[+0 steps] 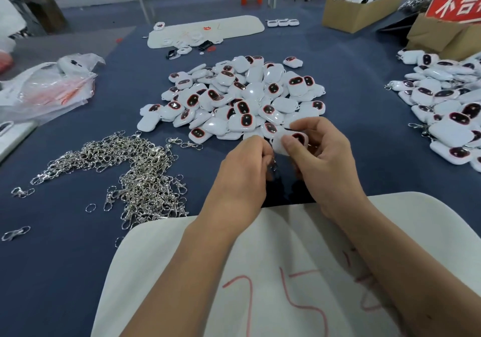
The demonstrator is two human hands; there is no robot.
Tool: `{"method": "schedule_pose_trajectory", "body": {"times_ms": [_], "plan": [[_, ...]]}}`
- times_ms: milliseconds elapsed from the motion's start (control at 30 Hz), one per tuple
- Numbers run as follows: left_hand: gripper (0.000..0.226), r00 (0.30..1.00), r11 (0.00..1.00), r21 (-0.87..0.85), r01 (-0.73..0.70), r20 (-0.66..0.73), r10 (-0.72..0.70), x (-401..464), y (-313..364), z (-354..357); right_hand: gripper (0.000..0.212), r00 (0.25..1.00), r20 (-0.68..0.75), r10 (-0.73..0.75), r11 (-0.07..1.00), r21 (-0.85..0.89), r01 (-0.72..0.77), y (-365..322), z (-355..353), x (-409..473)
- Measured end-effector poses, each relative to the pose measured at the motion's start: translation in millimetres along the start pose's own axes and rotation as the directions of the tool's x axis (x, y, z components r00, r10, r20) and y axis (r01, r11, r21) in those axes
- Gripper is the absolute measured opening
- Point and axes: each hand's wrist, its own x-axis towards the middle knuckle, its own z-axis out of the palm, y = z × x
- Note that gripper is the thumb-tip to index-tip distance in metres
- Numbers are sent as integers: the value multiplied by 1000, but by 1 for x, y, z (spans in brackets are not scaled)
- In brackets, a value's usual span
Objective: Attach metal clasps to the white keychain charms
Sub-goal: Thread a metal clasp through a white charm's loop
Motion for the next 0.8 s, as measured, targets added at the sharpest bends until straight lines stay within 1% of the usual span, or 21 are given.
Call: {"method": "schedule_pose_trajectory", "body": {"times_ms": [33,133,267,433,800], "plan": [[16,1000,1000,1,-2,12,2,0,0,0,2,1000,-23,-17,1000,-26,17,-1,0,0],[18,998,1000,16,-14,60,13,-1,3,-1,17,997,-57,-54,997,-57,51,-2,1,-1],[17,995,999,16,-29,101,27,-3,6,-2,22,998,-44,-34,996,-89,30,-3,2,0],[15,995,999,23,-43,96,41,-3,5,-2,23,1000,-8,-20,988,-156,18,-3,4,0],[15,995,998,44,-46,87,42,-4,6,-2,22,1000,-9,-8,989,-145,6,-4,3,0]]}}
